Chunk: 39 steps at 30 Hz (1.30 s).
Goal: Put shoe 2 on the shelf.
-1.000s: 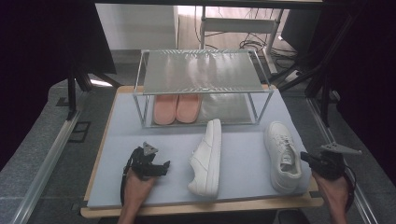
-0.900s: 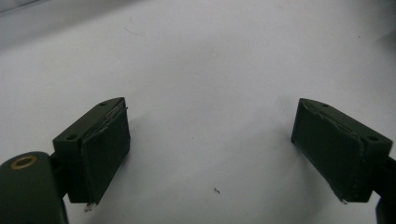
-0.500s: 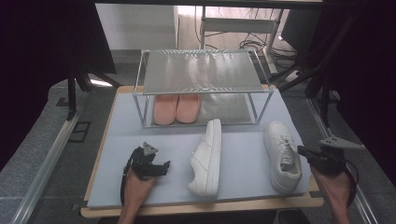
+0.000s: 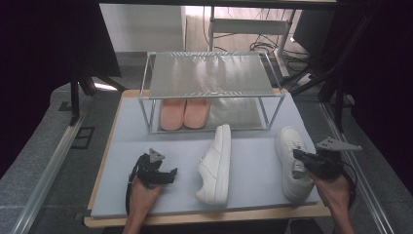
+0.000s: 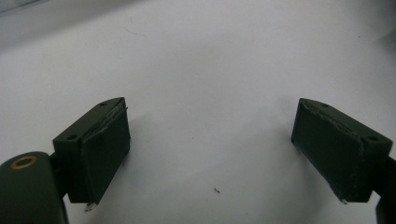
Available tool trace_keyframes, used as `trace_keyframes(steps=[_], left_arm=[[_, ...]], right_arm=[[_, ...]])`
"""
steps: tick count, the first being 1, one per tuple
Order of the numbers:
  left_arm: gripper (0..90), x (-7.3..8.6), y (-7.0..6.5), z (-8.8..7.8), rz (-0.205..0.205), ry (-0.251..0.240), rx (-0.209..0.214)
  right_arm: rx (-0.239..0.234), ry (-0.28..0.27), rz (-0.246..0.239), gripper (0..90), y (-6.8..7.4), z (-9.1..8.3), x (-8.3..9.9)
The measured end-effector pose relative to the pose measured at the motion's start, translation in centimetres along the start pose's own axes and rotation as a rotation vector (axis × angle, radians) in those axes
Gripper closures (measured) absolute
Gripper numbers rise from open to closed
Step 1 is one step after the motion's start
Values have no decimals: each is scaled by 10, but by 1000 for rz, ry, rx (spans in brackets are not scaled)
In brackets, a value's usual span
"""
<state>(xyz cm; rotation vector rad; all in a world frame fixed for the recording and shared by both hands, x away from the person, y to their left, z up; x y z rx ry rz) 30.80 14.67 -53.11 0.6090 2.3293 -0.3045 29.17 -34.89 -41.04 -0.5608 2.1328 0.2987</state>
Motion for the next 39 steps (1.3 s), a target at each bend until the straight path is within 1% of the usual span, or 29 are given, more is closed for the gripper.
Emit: trace_keyframes(steps=[9, 22, 23, 28, 30, 39], left_arm=[[116, 0, 0, 0, -1, 0, 1], [116, 0, 0, 0, 0, 1, 1], [116, 0, 0, 0, -5, -3, 1], [116, 0, 0, 0, -4, -2, 1], [116, 0, 0, 0, -4, -2, 1], [116, 0, 0, 0, -5, -3, 1]], right_arm=[[-64, 12, -26, 900, 23, 21, -5], [-133, 12, -76, 900, 57, 45, -12], [-136, 8, -81, 900, 59, 46, -12], [-180, 6, -108, 900, 75, 57, -14], [-196, 13, -119, 900, 80, 62, -15], [-258, 16, -146, 900, 103, 81, -18]])
Point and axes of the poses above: each handheld gripper's, and its own axes: z roughly forward along the jaws, x roughly out of its underside, y roughly to its left, the point moved 1 cm from there along z, roughly forward along the jaws, and after that the axes turned 2 degrees about x, right-handed, at the moved point
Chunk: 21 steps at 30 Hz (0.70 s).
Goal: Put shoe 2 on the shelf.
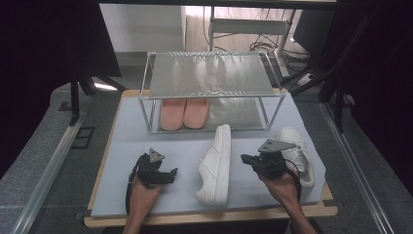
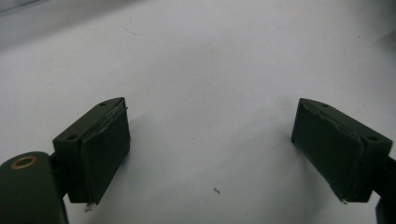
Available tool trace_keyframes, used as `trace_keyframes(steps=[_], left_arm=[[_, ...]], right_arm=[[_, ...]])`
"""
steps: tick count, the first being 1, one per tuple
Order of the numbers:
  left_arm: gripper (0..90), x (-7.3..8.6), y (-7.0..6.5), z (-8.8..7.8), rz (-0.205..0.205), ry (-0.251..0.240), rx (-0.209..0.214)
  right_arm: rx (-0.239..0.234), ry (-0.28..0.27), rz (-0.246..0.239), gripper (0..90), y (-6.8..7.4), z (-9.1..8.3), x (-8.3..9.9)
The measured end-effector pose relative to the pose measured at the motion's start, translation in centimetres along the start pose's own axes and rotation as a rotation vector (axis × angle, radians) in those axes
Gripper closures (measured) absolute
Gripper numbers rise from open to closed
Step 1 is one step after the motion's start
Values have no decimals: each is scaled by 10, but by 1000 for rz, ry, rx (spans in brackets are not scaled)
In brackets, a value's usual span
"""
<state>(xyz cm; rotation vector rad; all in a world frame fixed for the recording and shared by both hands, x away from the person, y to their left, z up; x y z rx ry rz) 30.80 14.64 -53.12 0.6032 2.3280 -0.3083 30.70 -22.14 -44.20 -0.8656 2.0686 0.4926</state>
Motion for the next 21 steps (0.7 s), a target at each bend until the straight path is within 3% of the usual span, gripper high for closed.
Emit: trace_keyframes(steps=[15, 21], left_arm=[[116, 0, 0, 0, 1, 0, -1], [116, 0, 0, 0, 4, 0, -1]], right_arm=[[-70, -1, -37, 900, 21, 28, -15], [-65, 11, -53, 900, 25, 34, -18]])
Point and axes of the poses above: each handheld gripper's, and its own axes: z roughly forward along the jaws, x roughly out of its underside, y roughly to its left, the point moved 1 cm from there along z, roughly forward along the jaws, and after that the axes turned 2 degrees about x, right-handed, at the moved point
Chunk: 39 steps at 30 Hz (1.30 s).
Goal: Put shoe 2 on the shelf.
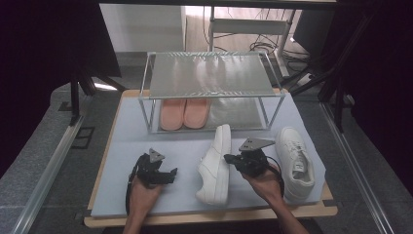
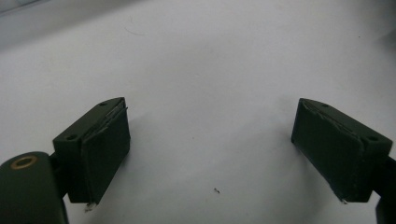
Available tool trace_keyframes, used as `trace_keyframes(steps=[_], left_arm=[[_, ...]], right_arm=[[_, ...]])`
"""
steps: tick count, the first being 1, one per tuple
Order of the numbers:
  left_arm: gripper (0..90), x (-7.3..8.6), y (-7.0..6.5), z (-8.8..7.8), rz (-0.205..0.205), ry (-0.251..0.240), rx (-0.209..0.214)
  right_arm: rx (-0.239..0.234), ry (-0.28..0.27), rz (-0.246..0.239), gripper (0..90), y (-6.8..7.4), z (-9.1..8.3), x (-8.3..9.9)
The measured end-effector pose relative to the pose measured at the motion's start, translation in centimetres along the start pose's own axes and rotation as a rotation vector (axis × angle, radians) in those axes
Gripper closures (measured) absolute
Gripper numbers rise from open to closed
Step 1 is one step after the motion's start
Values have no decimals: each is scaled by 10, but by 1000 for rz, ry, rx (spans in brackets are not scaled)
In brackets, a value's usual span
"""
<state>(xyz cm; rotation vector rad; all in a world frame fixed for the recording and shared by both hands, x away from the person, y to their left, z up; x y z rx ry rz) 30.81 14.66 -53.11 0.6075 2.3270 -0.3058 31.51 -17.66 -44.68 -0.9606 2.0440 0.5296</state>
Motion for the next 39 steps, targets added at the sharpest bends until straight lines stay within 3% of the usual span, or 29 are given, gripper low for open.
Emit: trace_keyframes(steps=[9, 26, 29, 34, 39], left_arm=[[117, 0, -1, 0, -7, -4, -1], [117, 0, 0, 0, -5, -3, -1], [117, 0, -1, 0, -6, -4, -1], [117, 0, 0, 0, -6, -3, -1], [117, 0, 0, 0, -6, -3, -1]], right_arm=[[-9, -2, 22, 900, -3, -7, 7], [62, 9, 69, 900, -18, -34, 30], [93, 17, 83, 900, -21, -38, 35], [206, 37, 91, 900, -26, -41, 42], [253, 52, 130, 900, -31, -41, 45]])
Point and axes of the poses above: each handheld gripper's, and its own axes: z roughly forward along the jaws, x roughly out of its underside, y roughly to its left, the point moved 1 cm from there along z, roughly forward along the jaws, and after that the axes turned 2 degrees about x, right-handed, at the moved point
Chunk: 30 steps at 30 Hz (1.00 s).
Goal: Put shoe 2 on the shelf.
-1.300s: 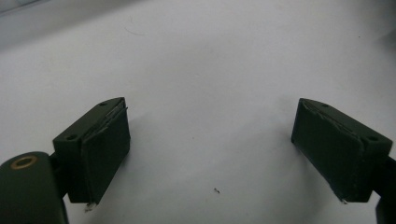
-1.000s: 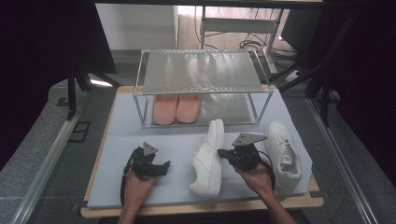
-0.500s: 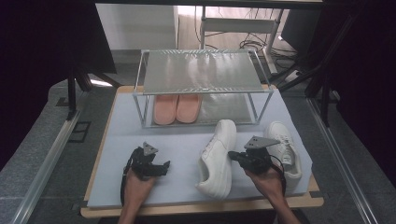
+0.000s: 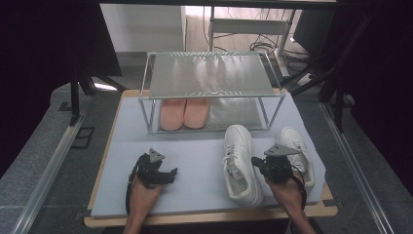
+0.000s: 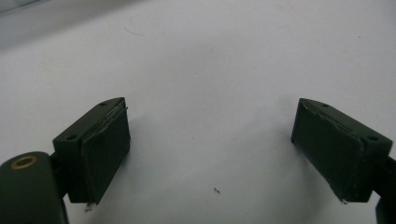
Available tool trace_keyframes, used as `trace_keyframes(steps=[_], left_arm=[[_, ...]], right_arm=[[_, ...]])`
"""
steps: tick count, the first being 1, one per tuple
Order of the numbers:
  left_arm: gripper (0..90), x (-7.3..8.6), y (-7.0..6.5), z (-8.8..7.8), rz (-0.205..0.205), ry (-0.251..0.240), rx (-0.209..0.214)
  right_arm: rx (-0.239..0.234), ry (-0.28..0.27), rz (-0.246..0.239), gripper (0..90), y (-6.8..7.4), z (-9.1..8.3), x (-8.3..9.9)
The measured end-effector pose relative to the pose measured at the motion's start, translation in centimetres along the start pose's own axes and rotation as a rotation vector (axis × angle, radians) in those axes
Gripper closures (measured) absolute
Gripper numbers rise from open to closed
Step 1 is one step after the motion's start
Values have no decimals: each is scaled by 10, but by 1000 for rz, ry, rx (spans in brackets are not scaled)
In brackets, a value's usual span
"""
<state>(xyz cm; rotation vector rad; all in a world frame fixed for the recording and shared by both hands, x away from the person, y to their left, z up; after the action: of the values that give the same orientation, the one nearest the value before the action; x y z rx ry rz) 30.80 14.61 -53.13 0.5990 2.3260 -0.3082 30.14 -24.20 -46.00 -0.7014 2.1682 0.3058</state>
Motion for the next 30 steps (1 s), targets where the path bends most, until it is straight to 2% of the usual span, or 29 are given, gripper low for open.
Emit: trace_keyframes(steps=[4, 12, 15, 21, 23, 28, 30], left_arm=[[117, 0, 0, 0, 0, 0, 0], [117, 0, 0, 0, 0, 0, 0], [117, 0, 0, 0, 0, 0, 0], [117, 0, 0, 0, 0, 0, 0], [117, 0, 0, 0, 0, 0, 0], [117, 0, 0, 0, 0, 1, 0], [117, 0, 0, 0, 0, 0, 0]], right_arm=[[35, 21, 21, 900, -4, 2, 3], [97, 54, 26, 900, -8, 7, 11], [97, 55, 30, 900, -7, 8, 10], [123, 87, 6, 900, -4, 18, 8], [112, 102, 6, 900, -3, 24, 9], [44, 116, -7, 900, 4, 37, 15], [24, 103, -1, 900, 6, 39, 16]])
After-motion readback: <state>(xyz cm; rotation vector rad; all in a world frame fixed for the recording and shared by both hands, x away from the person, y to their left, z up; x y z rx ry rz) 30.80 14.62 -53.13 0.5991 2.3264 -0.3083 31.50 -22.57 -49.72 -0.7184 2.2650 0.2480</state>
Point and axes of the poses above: each handheld gripper's, and its own axes: z roughly forward along the jaws, x roughly out of its underside, y roughly to its left, the point moved 1 cm from there along z, roughly forward along the jaws, and after that the axes turned 2 degrees about x, right-handed, at the moved point
